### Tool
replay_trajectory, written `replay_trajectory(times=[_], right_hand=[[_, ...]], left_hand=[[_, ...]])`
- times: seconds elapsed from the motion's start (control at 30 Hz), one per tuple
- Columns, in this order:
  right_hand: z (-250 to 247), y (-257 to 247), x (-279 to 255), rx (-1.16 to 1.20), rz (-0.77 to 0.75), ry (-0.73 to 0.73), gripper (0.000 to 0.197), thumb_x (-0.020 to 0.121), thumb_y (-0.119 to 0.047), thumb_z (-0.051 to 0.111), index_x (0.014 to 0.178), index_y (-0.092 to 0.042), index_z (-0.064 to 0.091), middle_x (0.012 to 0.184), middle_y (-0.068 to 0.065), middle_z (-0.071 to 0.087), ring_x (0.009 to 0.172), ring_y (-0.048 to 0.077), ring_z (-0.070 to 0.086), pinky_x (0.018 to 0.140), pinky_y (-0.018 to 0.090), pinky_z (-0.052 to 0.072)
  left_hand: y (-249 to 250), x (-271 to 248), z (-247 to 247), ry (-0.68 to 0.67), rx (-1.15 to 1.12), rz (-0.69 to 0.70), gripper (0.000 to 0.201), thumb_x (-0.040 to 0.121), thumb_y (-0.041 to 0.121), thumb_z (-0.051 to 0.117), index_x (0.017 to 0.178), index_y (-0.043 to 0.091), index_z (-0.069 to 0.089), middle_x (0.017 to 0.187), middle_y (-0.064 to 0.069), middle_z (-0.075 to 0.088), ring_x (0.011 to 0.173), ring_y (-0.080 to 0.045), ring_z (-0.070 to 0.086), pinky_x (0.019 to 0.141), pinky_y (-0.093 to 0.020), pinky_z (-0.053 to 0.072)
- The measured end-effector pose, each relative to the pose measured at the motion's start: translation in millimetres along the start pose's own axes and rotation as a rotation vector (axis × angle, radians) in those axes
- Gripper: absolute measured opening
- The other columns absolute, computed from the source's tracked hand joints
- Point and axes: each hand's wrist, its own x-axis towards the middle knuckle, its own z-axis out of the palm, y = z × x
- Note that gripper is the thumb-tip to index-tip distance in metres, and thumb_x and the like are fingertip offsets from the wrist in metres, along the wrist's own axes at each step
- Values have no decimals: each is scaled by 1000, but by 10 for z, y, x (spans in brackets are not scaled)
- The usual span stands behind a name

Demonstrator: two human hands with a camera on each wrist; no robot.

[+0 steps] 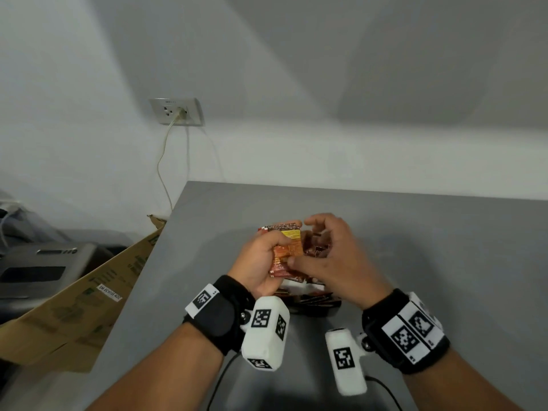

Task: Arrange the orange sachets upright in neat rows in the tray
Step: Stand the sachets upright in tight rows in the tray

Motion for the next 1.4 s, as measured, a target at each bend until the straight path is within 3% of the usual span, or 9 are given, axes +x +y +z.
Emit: replay_trajectory(times=[0.17, 0.4, 0.6, 0.73, 0.83, 1.03, 1.13, 1.27, 1.4], right_hand=[[-89, -66, 85, -425, -235, -289, 101, 58, -36, 88, 145, -41, 36, 122, -41, 33, 126, 1, 33, 106, 20, 31], [-71, -37, 169, -475, -236, -245, 75, 62, -34, 85, 128, -38, 51, 117, -20, 52, 111, 3, 50, 98, 30, 46], [-176, -73, 141, -28, -37, -266, 44, 84, -14, 75, 118, -40, 64, 106, -13, 71, 94, 5, 69, 80, 20, 56], [-180, -66, 154, -110, -91, -155, 24, 83, -5, 71, 95, -27, 71, 89, -9, 72, 80, 5, 68, 73, 23, 55], [-163, -49, 173, -264, -303, 64, 26, 77, 3, 69, 87, -21, 68, 85, -9, 64, 80, 6, 58, 73, 17, 46], [0, 126, 149, -460, -530, -24, 30, 65, 9, 69, 86, -12, 67, 94, -5, 60, 96, 13, 49, 86, 14, 37], [-14, 95, 132, -424, -513, -71, 26, 66, 1, 72, 86, -15, 71, 93, -4, 63, 96, 14, 53, 85, 21, 44], [-64, 17, 126, -61, -241, 112, 20, 79, -8, 72, 89, -25, 71, 93, -9, 67, 87, 8, 63, 75, 20, 50], [-41, -37, 167, 113, 17, 185, 12, 85, -27, 77, 96, -26, 72, 90, -5, 73, 83, 10, 70, 71, 23, 56]], left_hand=[[-11, 3, 70, -22, 26, -1, 55, 75, -12, 54, 126, 7, 55, 98, -26, 60, 79, -34, 65, 69, -41, 58], [12, -15, 69, -105, 58, -105, 44, 69, -3, 54, 112, 4, 57, 94, -19, 64, 80, -28, 67, 67, -35, 57], [15, 7, 18, -43, 163, -33, 74, 63, -9, 51, 134, 14, 49, 115, -25, 60, 96, -38, 63, 75, -46, 52], [37, 19, -16, -8, 125, -26, 45, 77, 32, 67, 115, 12, 55, 99, -16, 61, 80, -28, 63, 73, -44, 51], [60, 39, -56, 48, 54, -97, 61, 85, 59, 62, 115, 6, 54, 93, -16, 66, 76, -30, 65, 82, -52, 52], [72, 15, 89, 1, -62, -72, 15, 81, 6, 47, 92, 3, 58, 74, -13, 59, 67, -24, 59, 69, -37, 45], [51, 51, 85, 65, -45, -9, 34, 66, -5, 52, 99, 2, 50, 77, -17, 53, 67, -25, 57, 59, -34, 51], [48, 65, 26, 124, 57, 72, 72, 63, -19, 66, 129, 2, 47, 100, -26, 62, 77, -34, 67, 61, -40, 56], [64, 15, 51, 106, 265, 130, 69, 69, -29, 64, 123, 12, 49, 86, -14, 68, 70, -26, 69, 65, -38, 57]])
